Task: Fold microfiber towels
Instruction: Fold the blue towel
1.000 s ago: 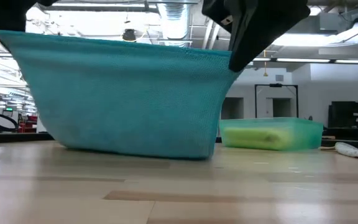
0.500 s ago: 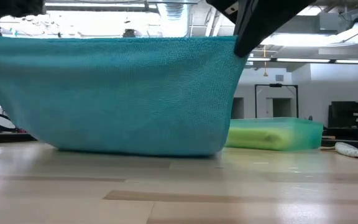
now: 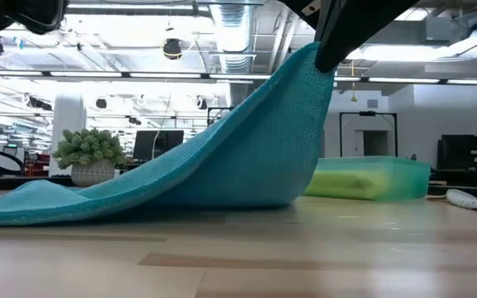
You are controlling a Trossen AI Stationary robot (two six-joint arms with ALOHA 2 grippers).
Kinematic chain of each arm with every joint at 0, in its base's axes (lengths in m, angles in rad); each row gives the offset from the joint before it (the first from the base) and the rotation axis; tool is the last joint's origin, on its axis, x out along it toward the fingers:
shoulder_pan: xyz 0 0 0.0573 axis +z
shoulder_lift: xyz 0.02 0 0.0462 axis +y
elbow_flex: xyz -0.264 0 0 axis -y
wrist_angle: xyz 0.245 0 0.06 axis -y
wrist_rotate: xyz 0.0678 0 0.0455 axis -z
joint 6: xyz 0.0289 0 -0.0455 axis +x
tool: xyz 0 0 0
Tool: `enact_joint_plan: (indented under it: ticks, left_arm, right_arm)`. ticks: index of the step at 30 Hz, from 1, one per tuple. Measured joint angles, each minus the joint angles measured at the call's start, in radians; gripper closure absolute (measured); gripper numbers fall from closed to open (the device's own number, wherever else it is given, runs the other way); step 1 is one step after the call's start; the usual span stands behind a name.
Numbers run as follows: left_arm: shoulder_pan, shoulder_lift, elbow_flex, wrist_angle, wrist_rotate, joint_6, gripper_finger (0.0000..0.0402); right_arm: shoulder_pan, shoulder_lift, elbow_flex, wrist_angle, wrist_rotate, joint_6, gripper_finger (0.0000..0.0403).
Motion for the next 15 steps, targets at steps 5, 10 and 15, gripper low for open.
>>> enact_joint_plan:
  ticks: [5, 10, 15]
  left_arm:
    - [-0.003, 0.018, 0.000, 0.076, -0.076, 0.143, 0.0345]
    - [-0.006, 0.045, 0.000, 0.141, -0.096, 0.430, 0.0345]
    - [-0.013, 0.104, 0.000, 0.247, -0.045, 0.536, 0.0345]
  right_arm:
    - [0.000, 0.000, 0.000, -0.002, 0.000, -0.001, 0.0396]
    - [0.000, 0.000, 0.000, -0.002, 0.000, 0.000, 0.0396]
    - [0.000, 0.000, 0.000, 0.003, 0.000, 0.000, 0.0395]
